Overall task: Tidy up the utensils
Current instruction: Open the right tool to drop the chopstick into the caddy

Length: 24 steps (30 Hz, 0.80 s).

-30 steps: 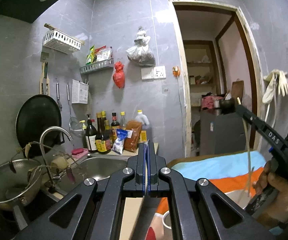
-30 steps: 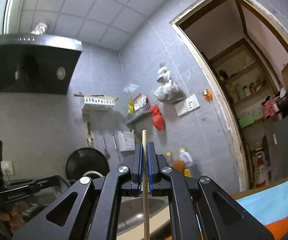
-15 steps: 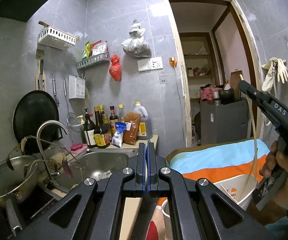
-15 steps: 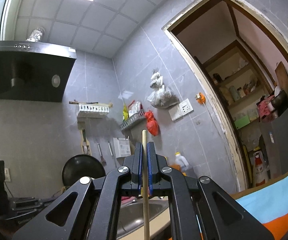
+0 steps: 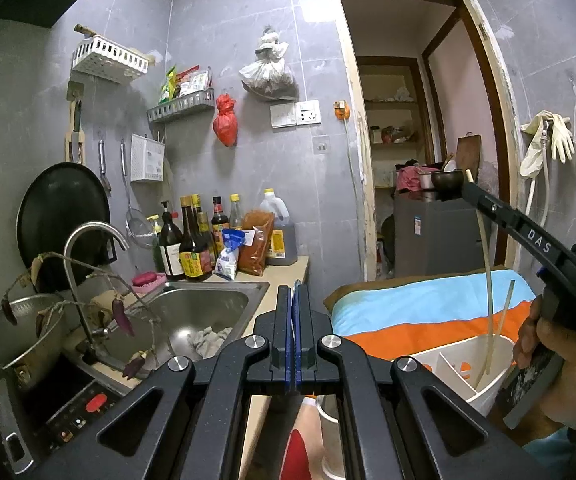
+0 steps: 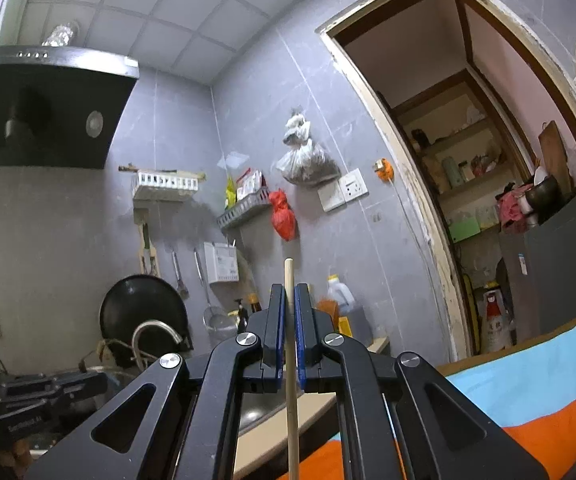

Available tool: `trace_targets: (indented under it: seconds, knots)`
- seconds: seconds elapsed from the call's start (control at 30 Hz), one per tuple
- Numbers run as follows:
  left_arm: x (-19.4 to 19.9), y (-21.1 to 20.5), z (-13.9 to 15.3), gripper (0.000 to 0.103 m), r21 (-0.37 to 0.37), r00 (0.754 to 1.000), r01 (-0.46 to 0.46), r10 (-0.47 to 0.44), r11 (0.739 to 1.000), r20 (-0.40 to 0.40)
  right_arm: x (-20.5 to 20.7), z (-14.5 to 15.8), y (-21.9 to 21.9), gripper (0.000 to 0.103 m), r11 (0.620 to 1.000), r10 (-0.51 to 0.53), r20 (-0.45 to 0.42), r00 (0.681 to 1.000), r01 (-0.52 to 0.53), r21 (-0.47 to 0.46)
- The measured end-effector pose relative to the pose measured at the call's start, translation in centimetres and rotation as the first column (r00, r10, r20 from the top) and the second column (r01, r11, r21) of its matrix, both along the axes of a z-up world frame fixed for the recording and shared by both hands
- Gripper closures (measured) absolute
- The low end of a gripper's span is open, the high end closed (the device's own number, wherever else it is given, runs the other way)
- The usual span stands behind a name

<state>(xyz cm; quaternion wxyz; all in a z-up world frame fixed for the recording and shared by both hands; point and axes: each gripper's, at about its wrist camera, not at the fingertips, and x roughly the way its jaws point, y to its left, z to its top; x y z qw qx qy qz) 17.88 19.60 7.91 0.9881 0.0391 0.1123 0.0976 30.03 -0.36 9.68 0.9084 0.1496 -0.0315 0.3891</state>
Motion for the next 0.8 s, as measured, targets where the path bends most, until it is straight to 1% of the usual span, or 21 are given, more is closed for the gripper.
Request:
trace_targets:
  seconds: [0.17, 0.33, 0.5, 0.57, 0.67, 0.7, 0.77, 0.8]
  knots:
    - [0.3, 0.3, -0.2, 0.103, -0.041, 0.998, 0.042, -0.044, 0.998, -0.035, -0.5, -0.1, 0.2, 0.1, 0.998, 0.027, -0.027, 0.999, -0.028, -0.063]
    - [0.6, 0.4, -0.6, 0.102, -0.081, 0.993, 0.089, -0.095, 0.993, -0.067, -1.3, -1.1, 0.2, 0.099, 0.987, 0.053, -0.056, 0.997, -0.061, -0.146]
    - [1.0, 0.4, -1.3, 0.1, -0.16, 0.979, 0.15, -0.169, 0.976, -0.111, -1.7, -2.0, -0.4, 0.099, 0.98, 0.062, -0.092, 0.994, -0.078, -0.185]
    - [0.9, 0.6, -1.3, 0.099, -0.189, 0.976, 0.172, -0.193, 0.967, -0.1, -1.8, -2.3, -0.7, 0.098, 0.976, 0.069, -0.114, 0.991, -0.091, -0.197]
    - [0.7, 0.7, -0.9, 0.098, -0.229, 0.969, 0.208, -0.233, 0.951, -0.086, -2.1, -2.5, -1.2, 0.092, 0.974, 0.073, -0.135, 0.988, -0.099, -0.203]
    - [0.7, 0.8, -0.8, 0.096, -0.241, 0.967, 0.215, -0.241, 0.946, -0.084, -2.3, -2.4, -1.4, 0.086, 0.974, 0.074, -0.138, 0.988, -0.102, -0.202]
    - [0.6, 0.7, -0.6, 0.088, -0.257, 0.965, 0.226, -0.253, 0.94, -0.075, -2.7, -2.2, -1.8, 0.082, 0.974, 0.076, -0.138, 0.987, -0.103, -0.2]
    - [0.4, 0.7, -0.5, 0.08, -0.262, 0.964, 0.232, -0.257, 0.937, -0.066, -2.8, -2.1, -2.0, 0.081, 0.974, 0.076, -0.138, 0.988, -0.103, -0.201]
